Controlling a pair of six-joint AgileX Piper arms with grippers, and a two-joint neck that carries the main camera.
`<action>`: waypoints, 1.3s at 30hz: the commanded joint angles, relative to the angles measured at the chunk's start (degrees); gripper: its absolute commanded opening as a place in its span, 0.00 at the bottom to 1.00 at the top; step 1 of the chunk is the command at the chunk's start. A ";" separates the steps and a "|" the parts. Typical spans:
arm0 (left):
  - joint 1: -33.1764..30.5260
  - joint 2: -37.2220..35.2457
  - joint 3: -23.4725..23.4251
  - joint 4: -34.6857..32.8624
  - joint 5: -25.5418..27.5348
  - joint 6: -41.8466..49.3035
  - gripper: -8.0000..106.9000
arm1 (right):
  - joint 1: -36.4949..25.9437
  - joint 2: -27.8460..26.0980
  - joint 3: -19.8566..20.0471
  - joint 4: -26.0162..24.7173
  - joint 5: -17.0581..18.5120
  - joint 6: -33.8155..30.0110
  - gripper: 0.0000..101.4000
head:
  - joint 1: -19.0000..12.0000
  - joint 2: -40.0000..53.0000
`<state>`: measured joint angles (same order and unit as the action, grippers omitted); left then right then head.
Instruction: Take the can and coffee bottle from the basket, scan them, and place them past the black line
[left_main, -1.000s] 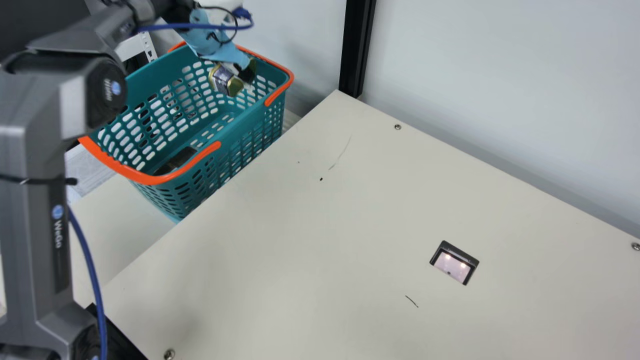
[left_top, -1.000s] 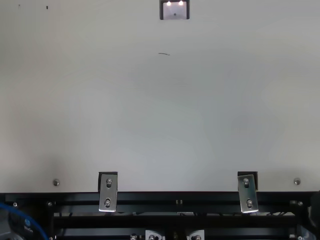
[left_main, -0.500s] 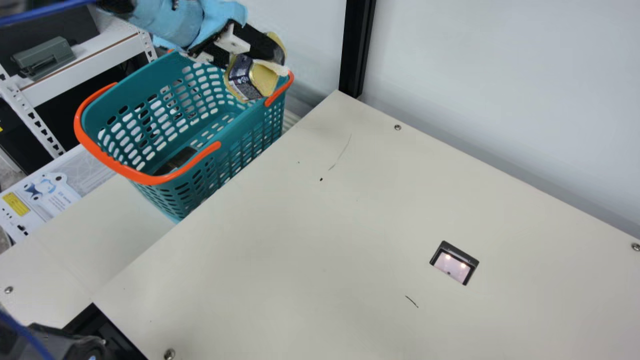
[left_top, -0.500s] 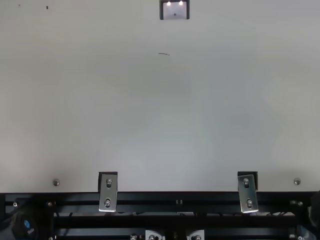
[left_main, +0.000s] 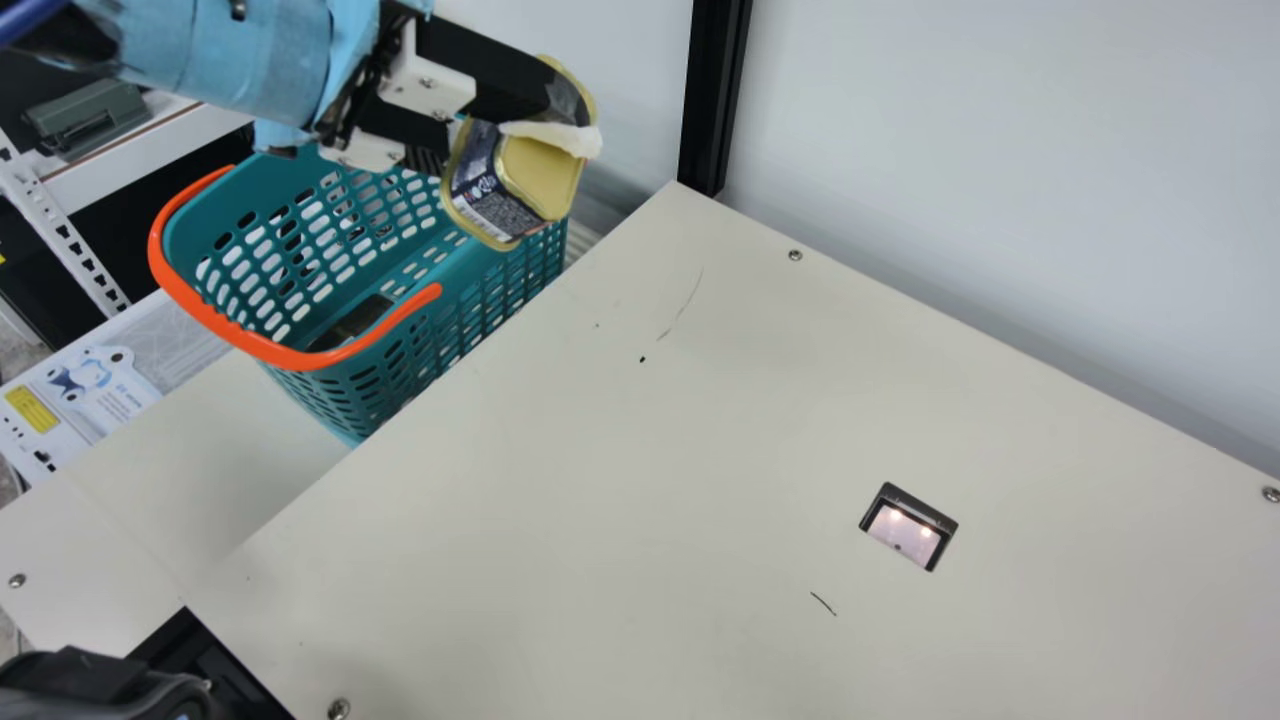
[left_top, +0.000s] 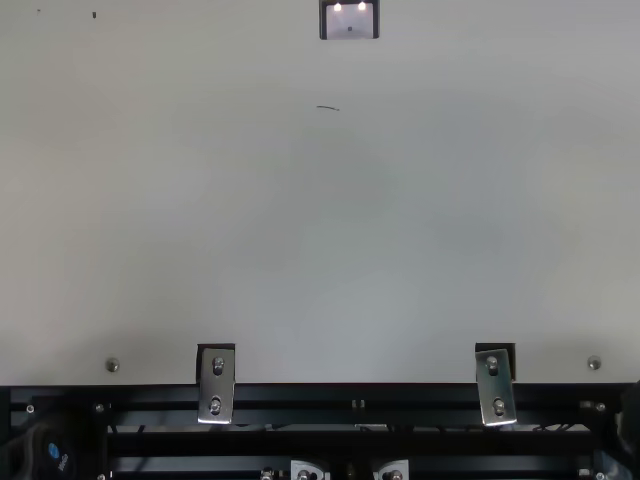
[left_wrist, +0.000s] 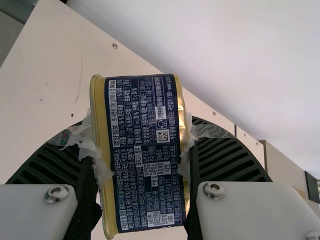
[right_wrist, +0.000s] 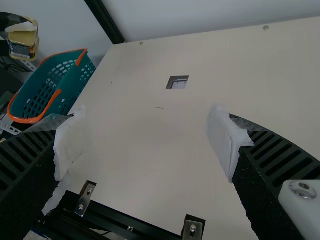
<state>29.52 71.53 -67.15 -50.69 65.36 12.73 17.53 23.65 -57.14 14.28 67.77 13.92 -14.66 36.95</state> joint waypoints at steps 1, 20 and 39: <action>-0.17 0.02 -0.19 0.12 -0.03 -0.28 0.16 | 0.00 0.00 0.00 0.00 0.00 0.00 1.00 | -1.33 0.64; -2.37 -8.18 15.45 -22.84 4.54 -7.60 0.16 | 0.00 0.00 0.00 -0.07 0.00 0.00 1.00 | -1.33 0.64; -6.84 -20.90 28.46 -41.58 4.54 -22.72 0.16 | 0.00 0.00 0.00 -0.07 0.00 0.00 1.00 | -1.33 0.64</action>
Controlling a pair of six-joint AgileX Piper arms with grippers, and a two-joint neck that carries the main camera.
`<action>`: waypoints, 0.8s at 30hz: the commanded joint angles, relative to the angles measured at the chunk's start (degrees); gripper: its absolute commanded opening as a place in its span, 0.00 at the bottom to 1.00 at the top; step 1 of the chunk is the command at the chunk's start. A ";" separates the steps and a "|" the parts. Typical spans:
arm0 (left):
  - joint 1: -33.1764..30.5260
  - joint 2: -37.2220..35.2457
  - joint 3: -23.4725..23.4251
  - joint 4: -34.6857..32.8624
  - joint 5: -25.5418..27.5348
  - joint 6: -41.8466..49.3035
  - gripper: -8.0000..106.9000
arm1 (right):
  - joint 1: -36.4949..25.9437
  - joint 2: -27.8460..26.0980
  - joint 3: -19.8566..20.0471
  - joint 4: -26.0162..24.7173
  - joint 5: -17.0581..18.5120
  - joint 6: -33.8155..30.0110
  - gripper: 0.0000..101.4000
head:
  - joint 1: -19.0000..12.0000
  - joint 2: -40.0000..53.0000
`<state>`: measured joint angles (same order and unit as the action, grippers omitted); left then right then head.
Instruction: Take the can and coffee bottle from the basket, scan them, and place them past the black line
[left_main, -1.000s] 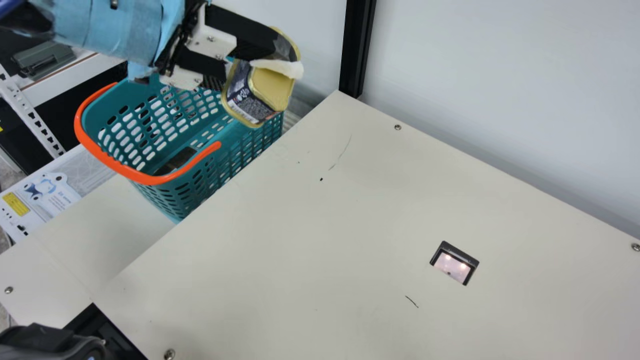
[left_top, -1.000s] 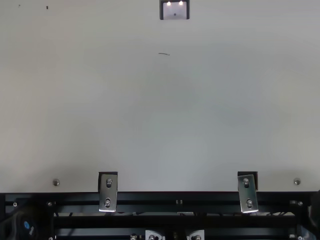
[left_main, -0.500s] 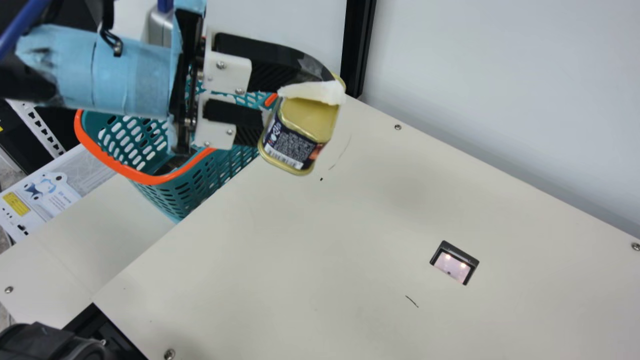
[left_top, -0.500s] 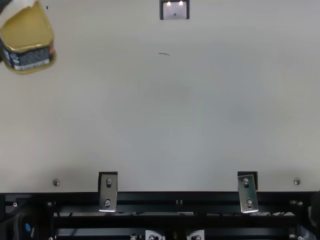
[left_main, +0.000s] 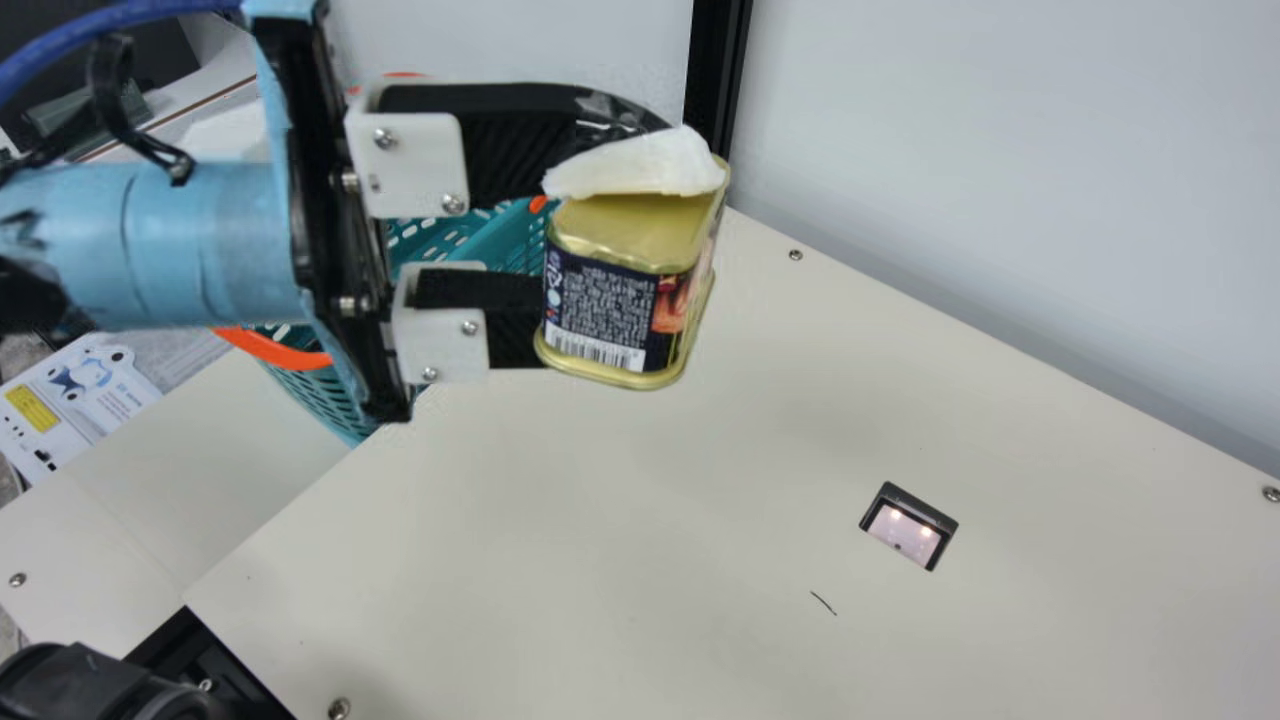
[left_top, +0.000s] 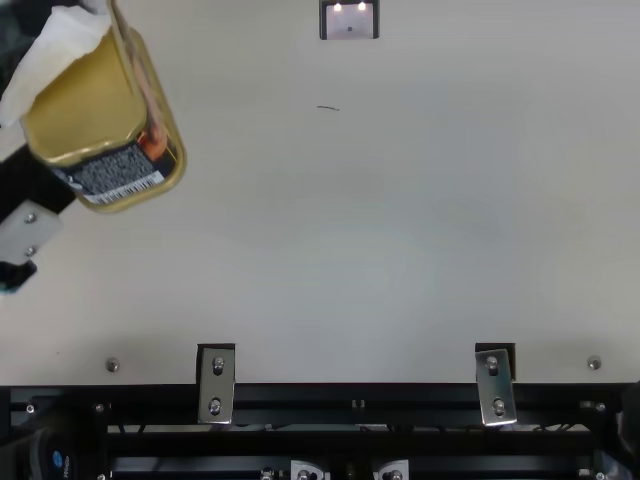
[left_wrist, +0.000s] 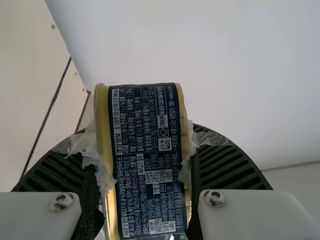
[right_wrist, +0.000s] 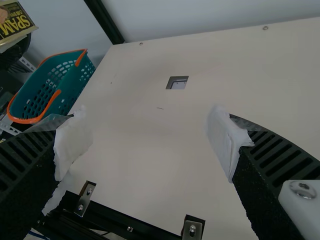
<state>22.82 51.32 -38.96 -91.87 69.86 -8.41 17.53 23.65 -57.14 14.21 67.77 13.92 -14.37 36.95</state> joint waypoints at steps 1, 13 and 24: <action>-0.37 -1.28 0.56 -0.72 0.04 -2.51 0.16 | 0.00 0.00 0.00 0.00 0.00 0.00 1.00 | -1.62 0.64; -5.82 -4.65 1.77 -3.50 0.14 -9.36 0.16 | 0.00 0.00 0.00 0.00 0.00 0.00 1.00 | -1.62 0.64; -5.90 -4.65 1.77 -3.50 0.10 -9.36 0.16 | 0.00 0.00 0.00 0.00 0.00 0.00 1.00 | -1.62 0.64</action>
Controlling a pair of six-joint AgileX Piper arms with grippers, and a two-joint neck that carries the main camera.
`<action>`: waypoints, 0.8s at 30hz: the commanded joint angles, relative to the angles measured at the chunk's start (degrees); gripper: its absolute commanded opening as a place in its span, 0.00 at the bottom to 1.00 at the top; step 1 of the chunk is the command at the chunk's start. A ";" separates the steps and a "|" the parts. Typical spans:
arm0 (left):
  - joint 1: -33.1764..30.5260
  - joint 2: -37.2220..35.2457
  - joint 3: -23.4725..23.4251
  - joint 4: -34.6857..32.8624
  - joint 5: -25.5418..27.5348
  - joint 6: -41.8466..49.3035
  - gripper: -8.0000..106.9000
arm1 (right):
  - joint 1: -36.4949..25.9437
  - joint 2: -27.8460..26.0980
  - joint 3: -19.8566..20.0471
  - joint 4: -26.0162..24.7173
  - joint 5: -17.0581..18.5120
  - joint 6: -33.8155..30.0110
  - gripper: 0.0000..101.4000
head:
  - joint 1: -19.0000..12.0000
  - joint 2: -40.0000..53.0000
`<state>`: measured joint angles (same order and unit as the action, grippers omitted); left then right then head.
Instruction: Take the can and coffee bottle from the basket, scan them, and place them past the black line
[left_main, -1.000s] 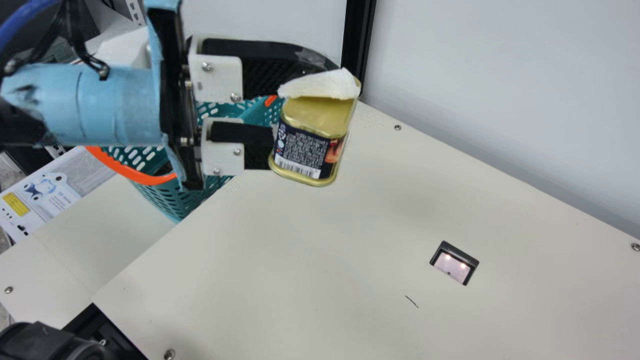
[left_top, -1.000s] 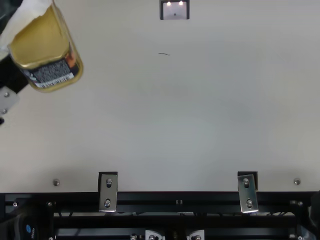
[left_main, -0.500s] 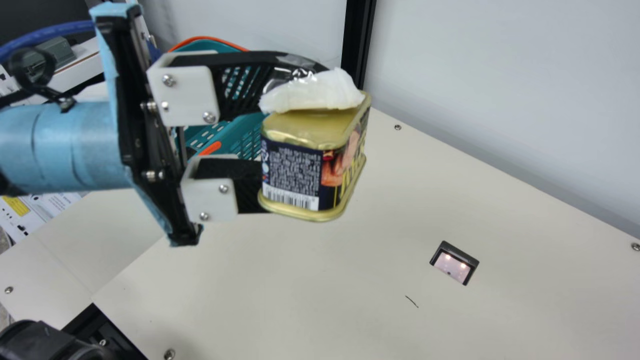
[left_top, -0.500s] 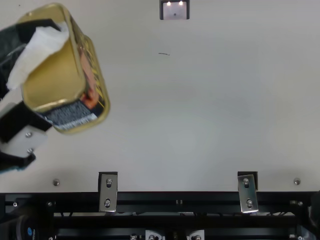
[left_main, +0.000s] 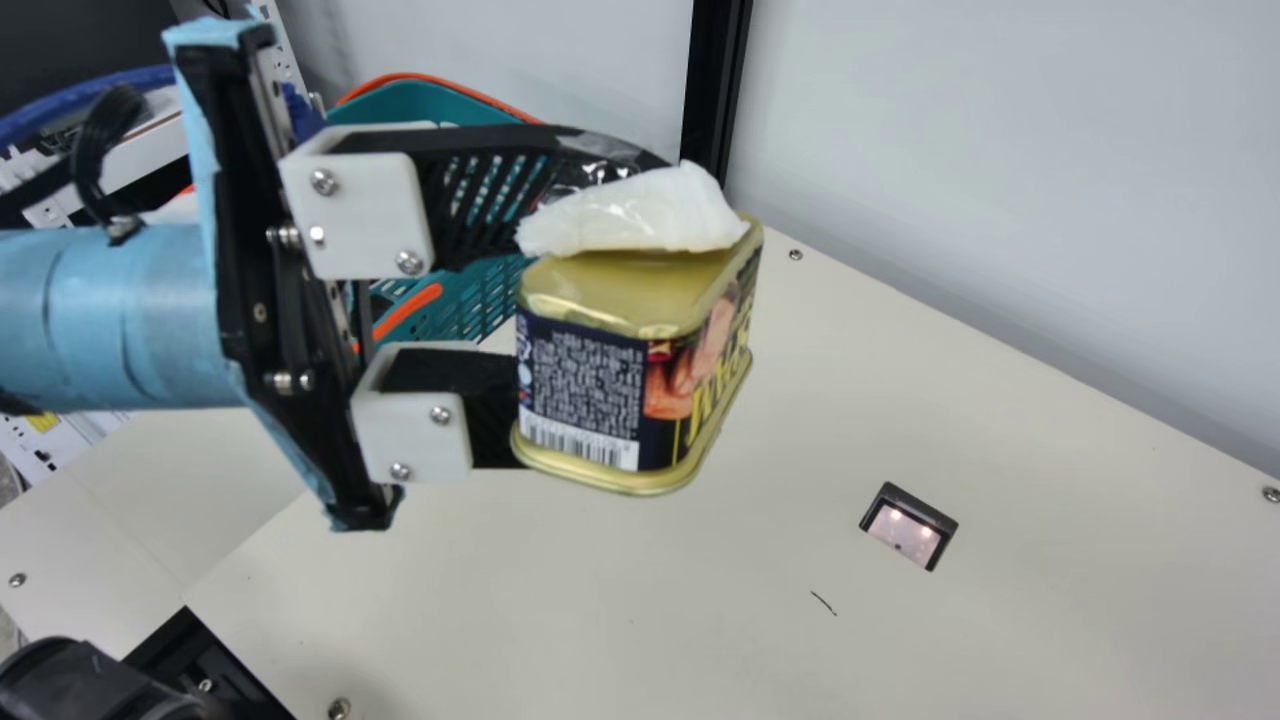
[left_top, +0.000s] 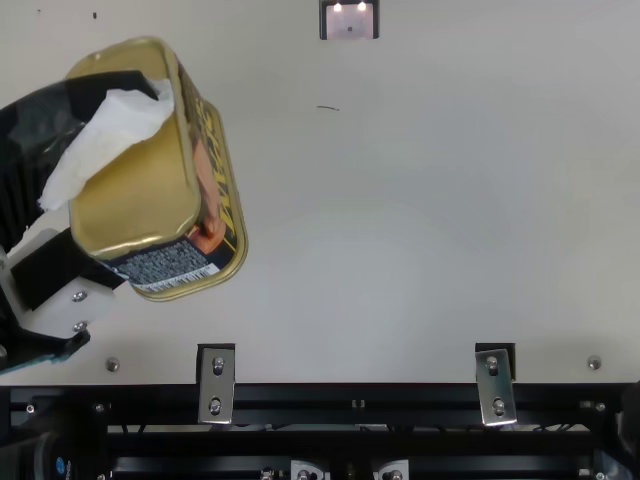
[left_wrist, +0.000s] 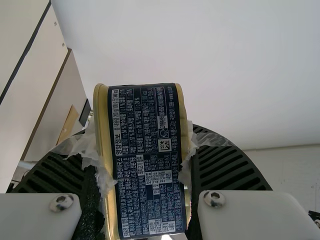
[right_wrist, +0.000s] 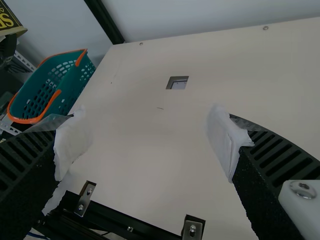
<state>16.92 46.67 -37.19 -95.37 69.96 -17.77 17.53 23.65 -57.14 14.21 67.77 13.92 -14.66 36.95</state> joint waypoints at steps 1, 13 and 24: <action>0.00 0.00 0.00 0.00 0.00 0.00 0.16 | 0.00 0.00 0.00 0.00 0.00 0.00 1.00 | -1.33 0.64; -3.31 -0.23 -0.58 -4.61 -5.75 -3.90 0.16 | 0.00 0.00 0.00 0.00 0.00 0.00 1.00 | -1.33 0.64; -4.35 -1.63 -2.72 -4.47 -7.90 -8.56 0.16 | 0.00 0.00 0.00 0.00 0.00 0.00 1.00 | -1.33 0.64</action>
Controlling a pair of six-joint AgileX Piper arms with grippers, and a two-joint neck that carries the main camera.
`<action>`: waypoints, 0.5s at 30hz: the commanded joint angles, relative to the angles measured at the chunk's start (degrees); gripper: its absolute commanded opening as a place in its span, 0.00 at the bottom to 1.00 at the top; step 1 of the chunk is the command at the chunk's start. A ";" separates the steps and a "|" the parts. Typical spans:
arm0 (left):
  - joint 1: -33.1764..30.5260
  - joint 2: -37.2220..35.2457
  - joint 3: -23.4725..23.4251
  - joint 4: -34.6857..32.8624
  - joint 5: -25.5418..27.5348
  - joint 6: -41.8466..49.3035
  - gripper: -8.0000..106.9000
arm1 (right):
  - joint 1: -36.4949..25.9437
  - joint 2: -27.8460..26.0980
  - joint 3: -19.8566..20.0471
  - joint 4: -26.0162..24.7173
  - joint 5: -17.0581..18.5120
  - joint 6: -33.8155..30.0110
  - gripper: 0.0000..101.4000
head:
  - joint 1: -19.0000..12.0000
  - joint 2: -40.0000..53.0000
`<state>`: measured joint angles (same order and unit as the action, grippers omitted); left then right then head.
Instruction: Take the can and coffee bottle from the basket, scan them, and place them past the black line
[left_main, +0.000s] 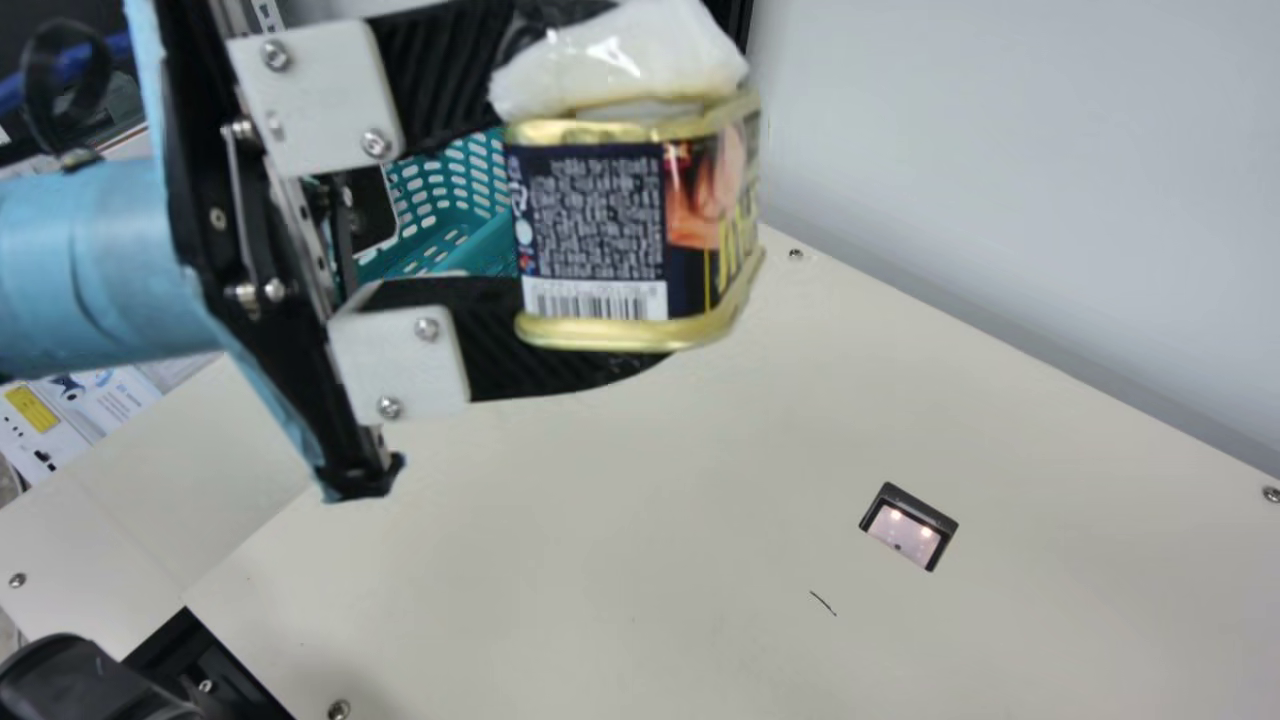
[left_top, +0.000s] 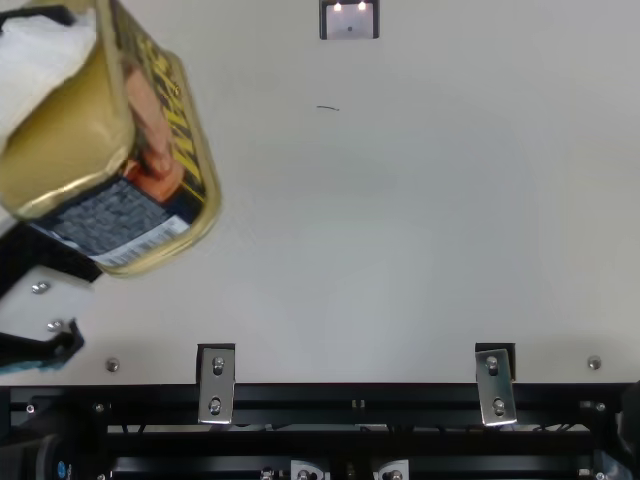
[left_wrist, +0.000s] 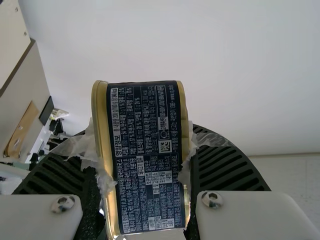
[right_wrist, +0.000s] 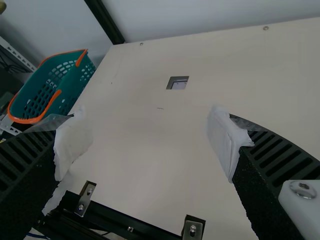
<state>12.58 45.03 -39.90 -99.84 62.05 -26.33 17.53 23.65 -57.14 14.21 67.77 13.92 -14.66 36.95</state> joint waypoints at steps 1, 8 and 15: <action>0.00 0.00 0.00 0.00 0.00 0.00 0.16 | 0.00 0.00 0.00 0.00 0.00 0.00 1.00 | -1.33 0.64; 0.00 0.00 0.00 0.00 0.15 0.00 0.16 | 0.00 0.00 0.00 0.00 0.00 0.00 1.00 | -1.33 0.64; 0.00 0.00 0.00 0.00 0.15 0.00 0.16 | 0.00 0.00 0.00 0.00 0.00 0.00 1.00 | -1.33 0.64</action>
<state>12.58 45.03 -39.90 -99.84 62.20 -26.33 17.53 23.65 -57.14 14.21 67.77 13.92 -14.66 36.95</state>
